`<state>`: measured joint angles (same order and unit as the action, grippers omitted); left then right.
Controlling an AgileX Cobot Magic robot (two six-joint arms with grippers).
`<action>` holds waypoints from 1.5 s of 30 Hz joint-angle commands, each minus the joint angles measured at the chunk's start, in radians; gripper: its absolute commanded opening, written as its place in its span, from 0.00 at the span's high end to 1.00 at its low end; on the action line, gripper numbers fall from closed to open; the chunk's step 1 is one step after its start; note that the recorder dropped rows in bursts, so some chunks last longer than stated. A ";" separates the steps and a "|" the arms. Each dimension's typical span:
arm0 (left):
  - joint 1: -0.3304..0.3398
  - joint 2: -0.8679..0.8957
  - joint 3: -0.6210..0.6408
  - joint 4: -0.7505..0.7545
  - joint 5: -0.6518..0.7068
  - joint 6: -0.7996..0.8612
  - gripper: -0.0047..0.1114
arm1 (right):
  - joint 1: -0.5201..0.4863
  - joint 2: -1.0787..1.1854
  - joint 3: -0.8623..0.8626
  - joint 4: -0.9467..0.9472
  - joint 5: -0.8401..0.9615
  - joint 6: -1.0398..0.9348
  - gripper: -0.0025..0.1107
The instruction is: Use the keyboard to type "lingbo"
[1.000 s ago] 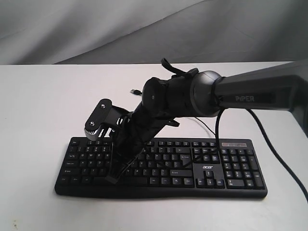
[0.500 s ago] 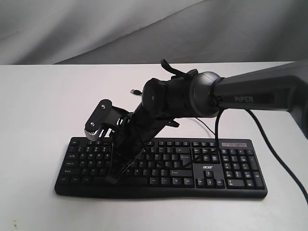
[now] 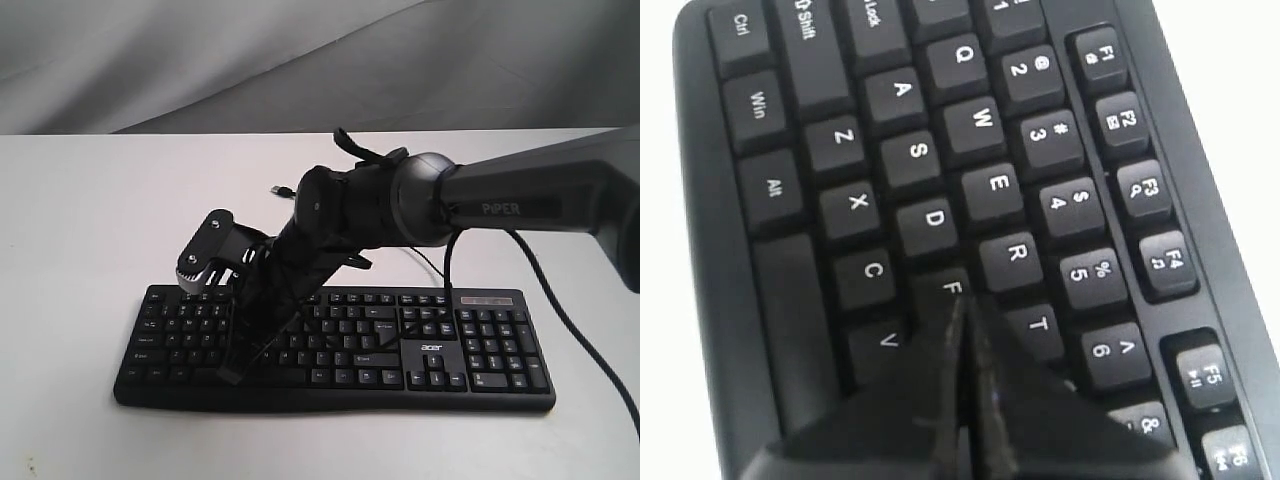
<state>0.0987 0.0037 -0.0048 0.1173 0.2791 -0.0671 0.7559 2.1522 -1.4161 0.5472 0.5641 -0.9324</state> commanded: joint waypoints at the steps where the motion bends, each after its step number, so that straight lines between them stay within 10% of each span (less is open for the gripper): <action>1: 0.003 -0.004 0.005 0.000 -0.013 -0.002 0.96 | -0.001 -0.030 -0.005 -0.016 0.014 -0.008 0.98; 45: 0.003 -0.004 0.005 0.000 -0.013 -0.002 0.96 | 0.001 -0.051 0.035 -0.001 0.058 -0.008 0.98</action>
<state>0.0987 0.0037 -0.0048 0.1173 0.2791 -0.0671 0.7559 2.1034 -1.3825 0.5388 0.6265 -0.9274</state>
